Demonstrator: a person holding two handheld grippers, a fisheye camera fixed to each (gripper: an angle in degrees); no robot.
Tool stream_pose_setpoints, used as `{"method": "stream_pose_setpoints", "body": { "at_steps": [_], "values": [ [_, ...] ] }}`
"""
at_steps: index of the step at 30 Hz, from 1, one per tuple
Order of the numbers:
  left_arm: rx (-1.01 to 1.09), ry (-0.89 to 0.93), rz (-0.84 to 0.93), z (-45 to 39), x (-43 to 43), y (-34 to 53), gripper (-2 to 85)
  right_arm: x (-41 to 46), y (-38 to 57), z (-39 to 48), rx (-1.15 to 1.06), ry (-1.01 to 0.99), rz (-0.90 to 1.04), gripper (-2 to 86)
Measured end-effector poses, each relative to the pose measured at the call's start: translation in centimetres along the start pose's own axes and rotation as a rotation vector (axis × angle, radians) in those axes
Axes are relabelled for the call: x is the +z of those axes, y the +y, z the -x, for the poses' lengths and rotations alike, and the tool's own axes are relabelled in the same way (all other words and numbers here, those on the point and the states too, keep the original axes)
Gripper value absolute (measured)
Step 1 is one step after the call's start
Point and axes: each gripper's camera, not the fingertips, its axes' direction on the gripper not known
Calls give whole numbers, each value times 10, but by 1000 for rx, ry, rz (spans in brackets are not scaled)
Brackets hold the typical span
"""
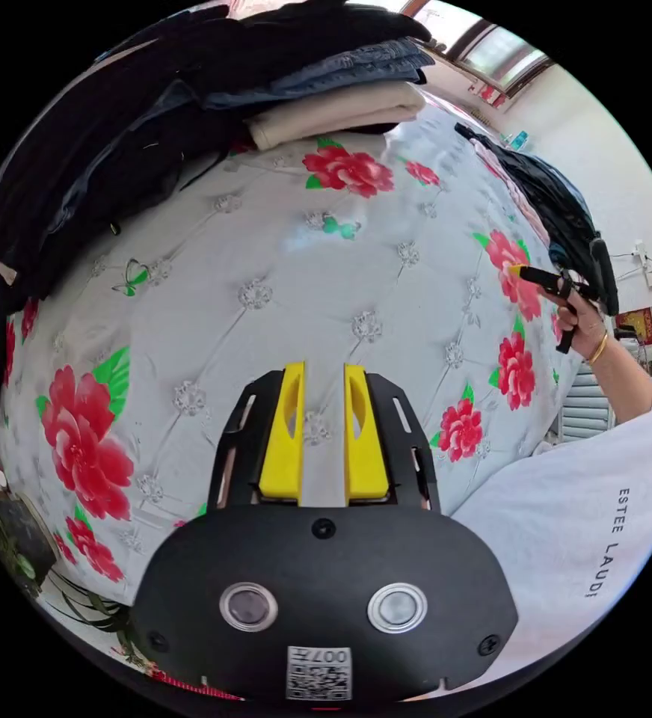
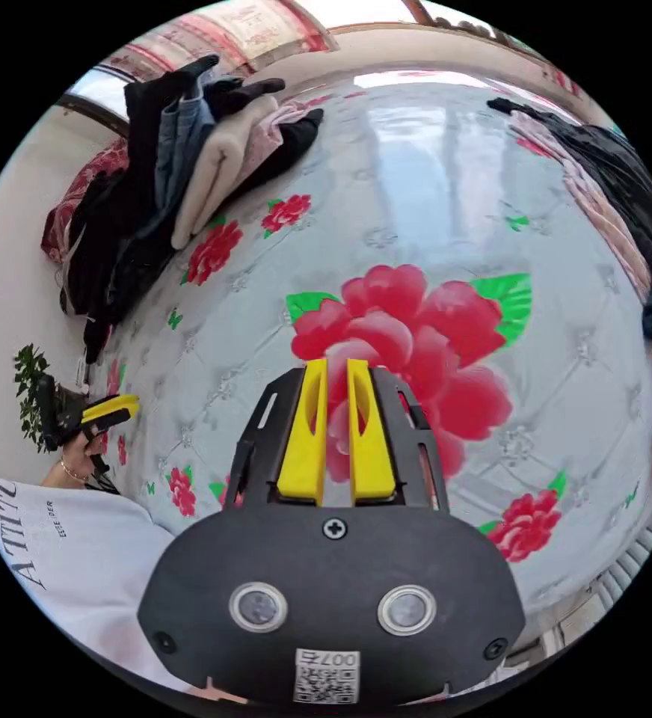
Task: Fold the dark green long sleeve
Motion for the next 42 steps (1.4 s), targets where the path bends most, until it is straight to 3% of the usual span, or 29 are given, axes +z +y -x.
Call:
{"method": "stream_pose_setpoints", "body": {
  "at_steps": [5,9,14,19,25,28,33,35,40,42],
  "values": [
    [-10,4,87,-42,12,-23,79,-83,7,-111,226,207,-168,69],
    [51,-145,133,-75,11,-43,71,-147,5,-190,344,399,-258,81],
    [17,-150,129,-86,7,-51,65,-174,19,-241,406,412,-282,94],
    [9,-178,146,-95,4,-58,61,-146,20,-280,451,345,-208,104],
    [-34,-184,151,-94,0,-57,59,-136,24,-310,586,387,-173,51],
    [-40,-200,146,-92,-2,-53,56,-164,48,-323,605,190,-253,28],
    [-58,-137,112,-85,-7,-35,-5,-291,152,-335,456,-567,-1018,8],
    [-32,-113,106,-84,-8,-27,-8,-335,184,-327,336,-696,-1211,4],
    [44,-87,54,-77,-26,0,-9,-459,230,-257,40,-658,-1379,-1],
    [54,-61,9,-68,-40,16,-6,-519,240,-198,-210,-647,-1399,-2]
  ]
}}
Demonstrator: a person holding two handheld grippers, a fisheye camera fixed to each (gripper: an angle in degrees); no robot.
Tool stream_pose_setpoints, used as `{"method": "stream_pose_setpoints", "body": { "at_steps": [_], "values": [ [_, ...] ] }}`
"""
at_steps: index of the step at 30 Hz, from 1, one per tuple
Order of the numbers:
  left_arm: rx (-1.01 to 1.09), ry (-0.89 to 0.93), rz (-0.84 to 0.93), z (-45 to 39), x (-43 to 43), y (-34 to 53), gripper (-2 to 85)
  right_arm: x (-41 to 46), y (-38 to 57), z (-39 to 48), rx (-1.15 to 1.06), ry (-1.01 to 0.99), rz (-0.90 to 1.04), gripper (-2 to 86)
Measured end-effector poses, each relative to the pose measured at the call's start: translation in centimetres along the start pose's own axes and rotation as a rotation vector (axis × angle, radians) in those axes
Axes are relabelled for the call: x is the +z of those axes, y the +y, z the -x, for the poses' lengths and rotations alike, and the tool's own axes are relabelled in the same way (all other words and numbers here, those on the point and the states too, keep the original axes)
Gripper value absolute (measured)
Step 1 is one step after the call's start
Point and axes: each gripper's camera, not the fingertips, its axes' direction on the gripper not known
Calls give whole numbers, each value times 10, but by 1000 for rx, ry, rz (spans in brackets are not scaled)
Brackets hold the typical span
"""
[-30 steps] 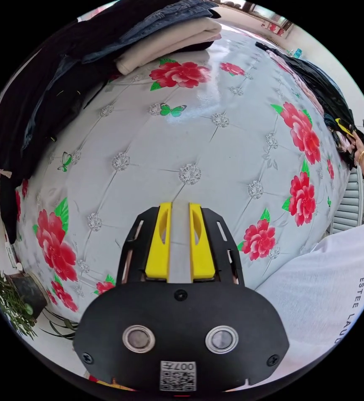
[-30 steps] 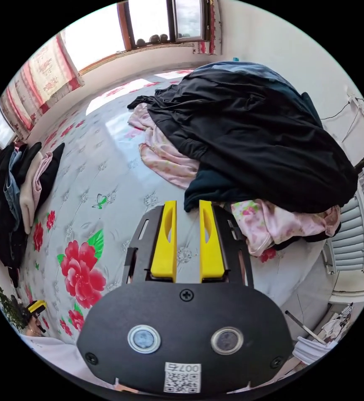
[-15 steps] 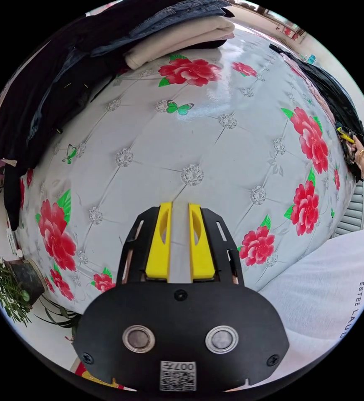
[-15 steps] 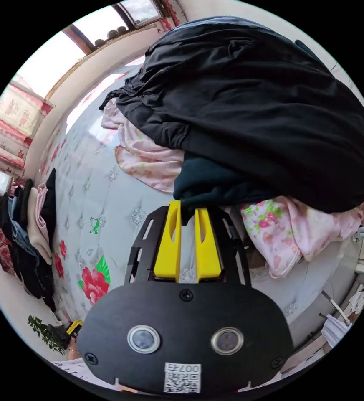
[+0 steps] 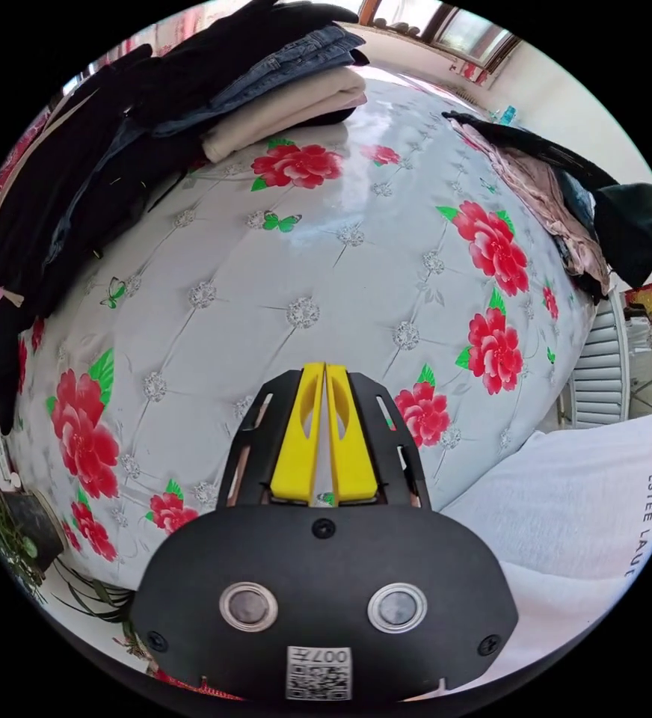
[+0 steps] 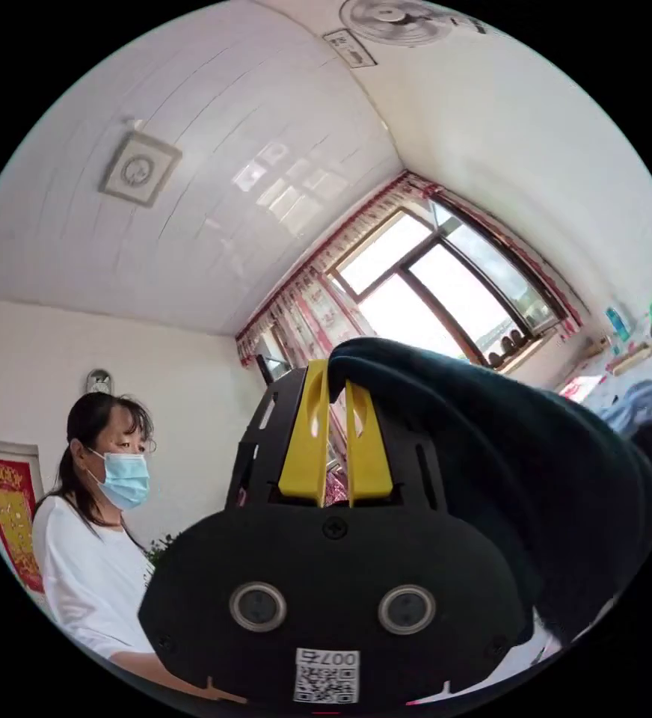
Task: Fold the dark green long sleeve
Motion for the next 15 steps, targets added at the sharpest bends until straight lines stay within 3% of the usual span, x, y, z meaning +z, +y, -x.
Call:
{"method": "stream_pose_setpoints", "body": {
  "at_steps": [3,7,12,15],
  "values": [
    [5,57,-100,11,-21,25,6,51,-34,98,-184,-82,175,-2],
    [36,195,-256,19,-50,58,86,103,-19,188,-261,-191,304,-2],
    [155,353,-549,24,-100,123,128,151,86,223,-43,-439,388,3],
    [156,300,-567,37,-103,151,114,175,170,190,183,-345,511,14]
  ]
}}
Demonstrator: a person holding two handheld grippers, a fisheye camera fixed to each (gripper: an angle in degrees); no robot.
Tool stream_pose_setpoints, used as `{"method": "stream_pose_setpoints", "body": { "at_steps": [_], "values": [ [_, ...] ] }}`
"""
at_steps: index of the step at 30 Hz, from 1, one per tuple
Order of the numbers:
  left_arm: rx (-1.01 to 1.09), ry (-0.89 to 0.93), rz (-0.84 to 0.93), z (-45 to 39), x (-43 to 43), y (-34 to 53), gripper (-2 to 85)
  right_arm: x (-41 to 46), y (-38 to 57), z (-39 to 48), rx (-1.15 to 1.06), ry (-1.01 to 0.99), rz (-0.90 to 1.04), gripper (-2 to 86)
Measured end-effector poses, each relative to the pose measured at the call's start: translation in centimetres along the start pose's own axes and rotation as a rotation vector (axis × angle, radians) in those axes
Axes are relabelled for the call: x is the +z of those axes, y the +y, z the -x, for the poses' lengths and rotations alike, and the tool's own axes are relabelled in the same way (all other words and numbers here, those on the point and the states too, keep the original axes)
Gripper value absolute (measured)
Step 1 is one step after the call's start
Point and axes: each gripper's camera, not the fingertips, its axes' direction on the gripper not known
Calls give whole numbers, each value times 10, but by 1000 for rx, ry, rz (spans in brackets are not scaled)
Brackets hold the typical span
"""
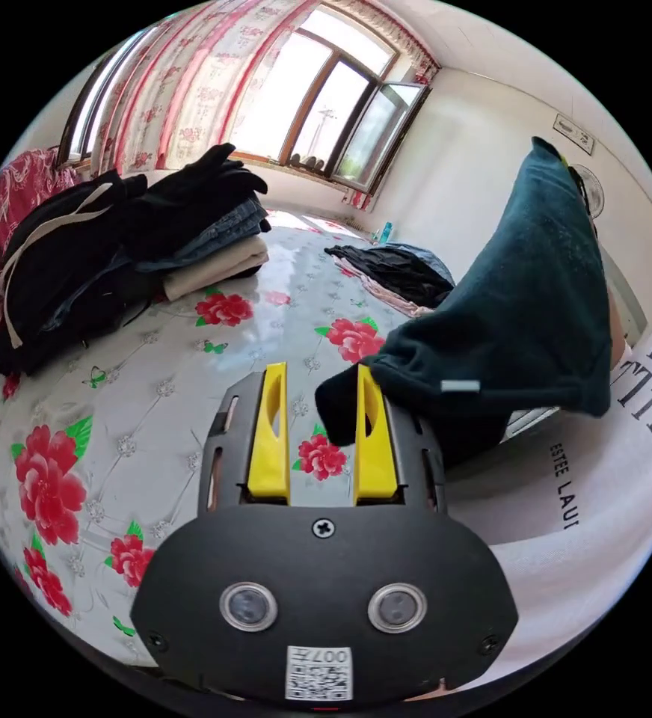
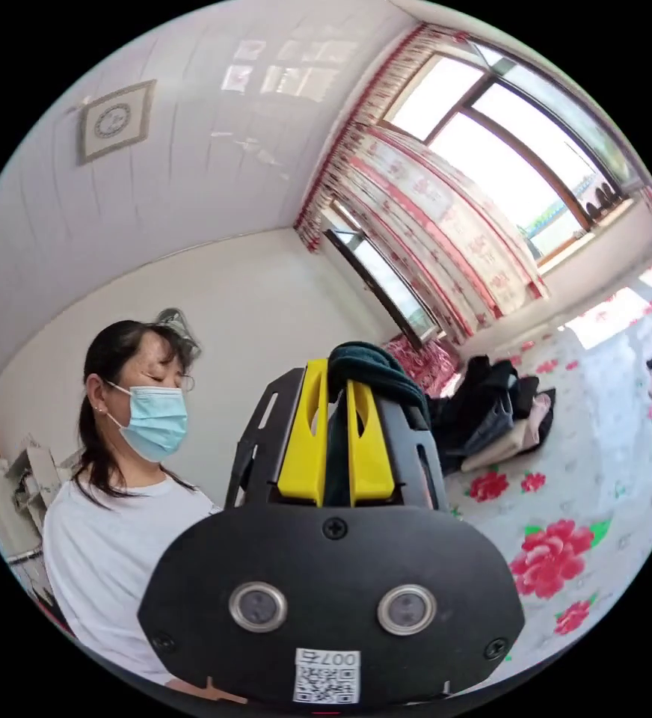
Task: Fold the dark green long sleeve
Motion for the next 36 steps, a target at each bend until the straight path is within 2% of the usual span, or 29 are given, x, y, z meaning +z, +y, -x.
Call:
{"method": "stream_pose_setpoints", "body": {
  "at_steps": [1,3,6,8,10,15,18,22,24,26,31,36],
  "values": [
    [-15,-16,13,5,-2,6,110,8,14,-15,56,46,23,18],
    [-83,-94,105,30,-6,34,111,35,76,-75,277,334,166,34],
    [-150,-151,153,60,-27,70,115,55,134,-104,327,642,339,54],
    [-170,-178,169,72,-43,89,114,72,149,-103,293,766,448,62],
    [-147,-198,186,79,-54,104,113,94,157,-94,216,800,529,69],
    [25,-164,282,72,-39,122,132,192,194,-81,-26,781,909,87],
    [127,-174,288,72,-20,121,140,232,228,-90,-66,773,1097,95],
    [109,-137,353,95,9,114,135,264,274,-110,-62,782,1321,98],
    [96,-133,421,106,25,110,98,278,298,-120,-124,831,1439,87],
    [70,-127,436,107,25,106,61,281,287,-121,-138,832,1431,67],
    [-19,-154,305,101,-31,104,49,252,209,-103,-181,828,1148,40],
    [-111,-97,160,89,-96,114,44,213,159,-102,-146,695,1018,55]
  ]
}}
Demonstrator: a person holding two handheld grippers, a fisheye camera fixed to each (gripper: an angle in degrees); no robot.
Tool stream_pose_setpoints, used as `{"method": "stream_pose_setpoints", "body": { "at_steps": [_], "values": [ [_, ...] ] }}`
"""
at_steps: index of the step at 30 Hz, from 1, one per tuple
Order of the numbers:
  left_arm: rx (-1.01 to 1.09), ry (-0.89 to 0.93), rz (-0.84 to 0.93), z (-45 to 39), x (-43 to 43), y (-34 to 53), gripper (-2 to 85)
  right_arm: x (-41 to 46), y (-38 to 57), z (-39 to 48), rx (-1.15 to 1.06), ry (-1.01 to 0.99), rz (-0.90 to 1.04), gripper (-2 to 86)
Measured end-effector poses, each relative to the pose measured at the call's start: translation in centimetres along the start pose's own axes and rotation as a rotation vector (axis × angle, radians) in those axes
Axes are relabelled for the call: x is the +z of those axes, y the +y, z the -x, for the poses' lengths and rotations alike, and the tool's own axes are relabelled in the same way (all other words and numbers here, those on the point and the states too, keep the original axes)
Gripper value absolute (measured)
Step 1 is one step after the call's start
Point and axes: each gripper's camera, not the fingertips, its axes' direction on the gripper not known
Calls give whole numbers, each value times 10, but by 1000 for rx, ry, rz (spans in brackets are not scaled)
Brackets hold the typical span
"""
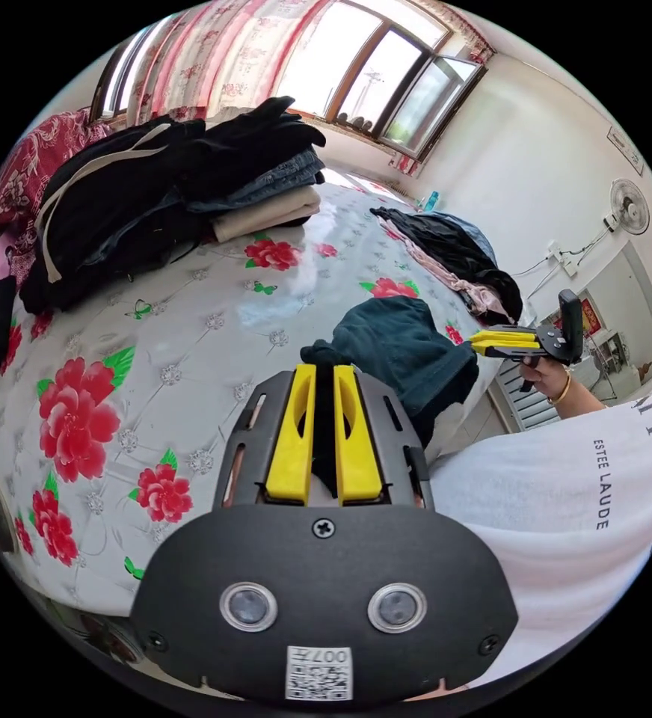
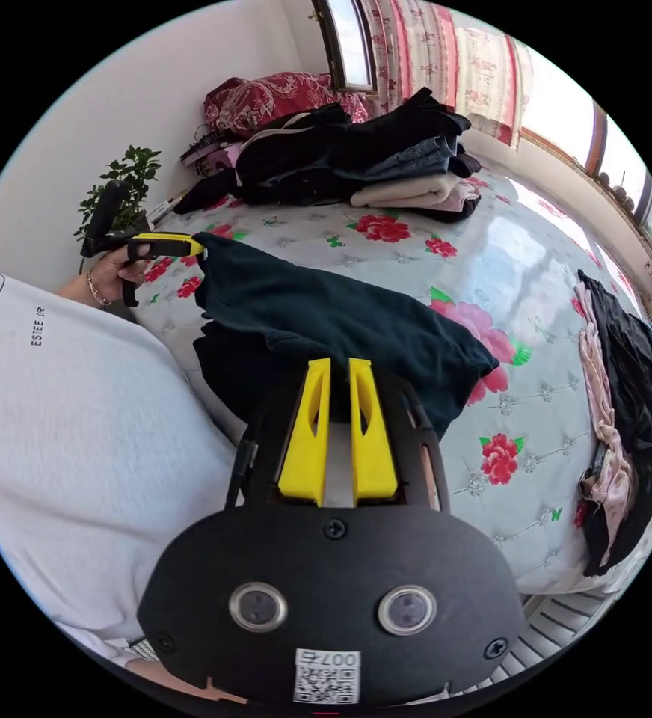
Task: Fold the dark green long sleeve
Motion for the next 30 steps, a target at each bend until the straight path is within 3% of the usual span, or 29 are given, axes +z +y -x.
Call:
{"method": "stream_pose_setpoints", "body": {
  "at_steps": [10,14,22,25,30],
  "values": [
    [-120,-13,-46,-20,-34,35,40,53,59,-4,-62,-87,198,67],
    [-121,-36,-54,-33,-56,46,38,70,78,-10,-58,70,270,19],
    [-113,-79,-162,-74,-121,67,27,-106,111,-49,80,167,-291,0],
    [-10,-65,-375,-120,-187,77,24,-209,137,-56,131,161,-566,-1],
    [265,-190,-818,-230,-314,110,24,-351,195,-1,-76,313,-1004,-1]
  ]
}}
